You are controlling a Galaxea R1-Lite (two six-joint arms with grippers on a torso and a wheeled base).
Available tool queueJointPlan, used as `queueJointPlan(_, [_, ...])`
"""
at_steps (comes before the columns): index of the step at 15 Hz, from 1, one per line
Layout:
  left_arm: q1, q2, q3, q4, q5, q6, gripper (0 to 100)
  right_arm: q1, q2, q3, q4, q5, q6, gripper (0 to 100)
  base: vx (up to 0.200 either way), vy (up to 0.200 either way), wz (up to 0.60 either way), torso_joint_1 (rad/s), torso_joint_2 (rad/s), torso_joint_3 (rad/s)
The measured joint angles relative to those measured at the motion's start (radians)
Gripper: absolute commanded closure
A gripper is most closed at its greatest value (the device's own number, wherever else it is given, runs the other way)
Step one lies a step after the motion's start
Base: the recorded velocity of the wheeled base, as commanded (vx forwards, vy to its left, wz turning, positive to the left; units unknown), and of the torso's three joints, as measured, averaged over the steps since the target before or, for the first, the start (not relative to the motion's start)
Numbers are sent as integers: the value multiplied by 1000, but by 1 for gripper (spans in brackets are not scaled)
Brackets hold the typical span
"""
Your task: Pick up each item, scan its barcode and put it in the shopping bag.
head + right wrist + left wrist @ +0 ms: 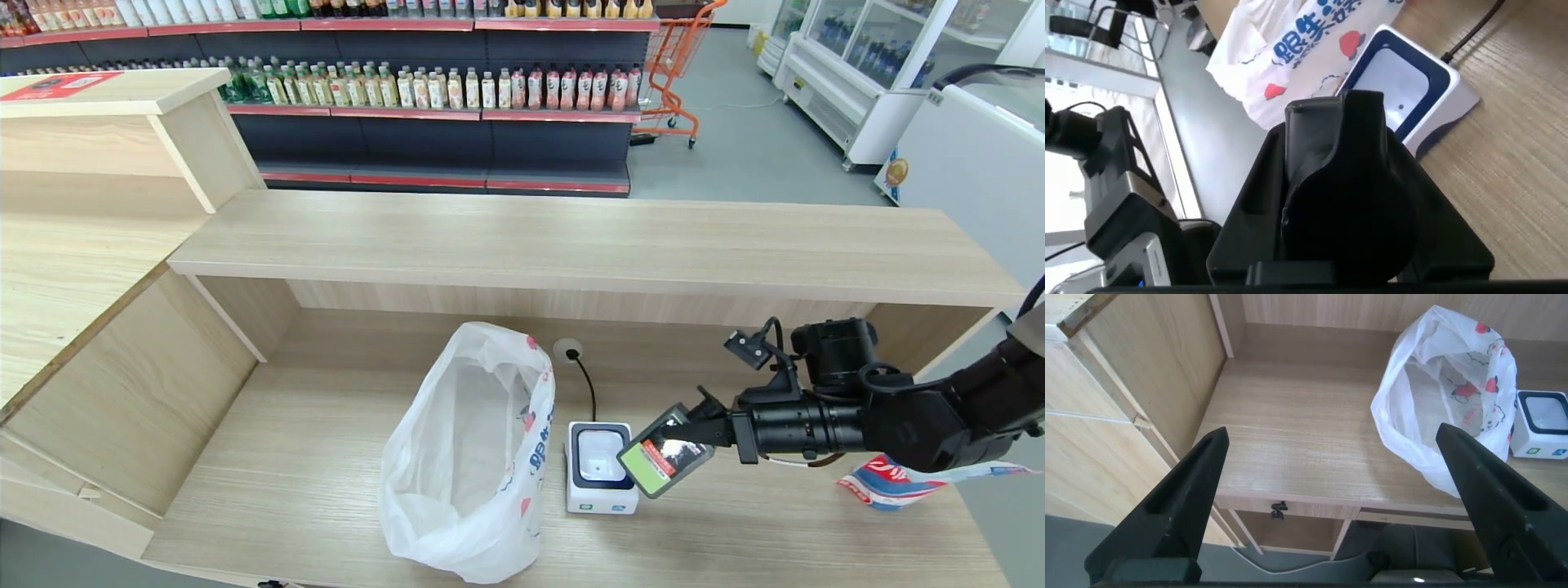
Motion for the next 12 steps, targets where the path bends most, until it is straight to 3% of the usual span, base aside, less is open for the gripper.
queueJointPlan(3, [-1,0,0,0,0,0,0,21,56,-27,-48,-86,1,100,0,0,0,0,0,0])
queueJointPlan(12, [-1,0,0,0,0,0,0,83,144,-93,-95,-128,53,100,0,0,0,0,0,0])
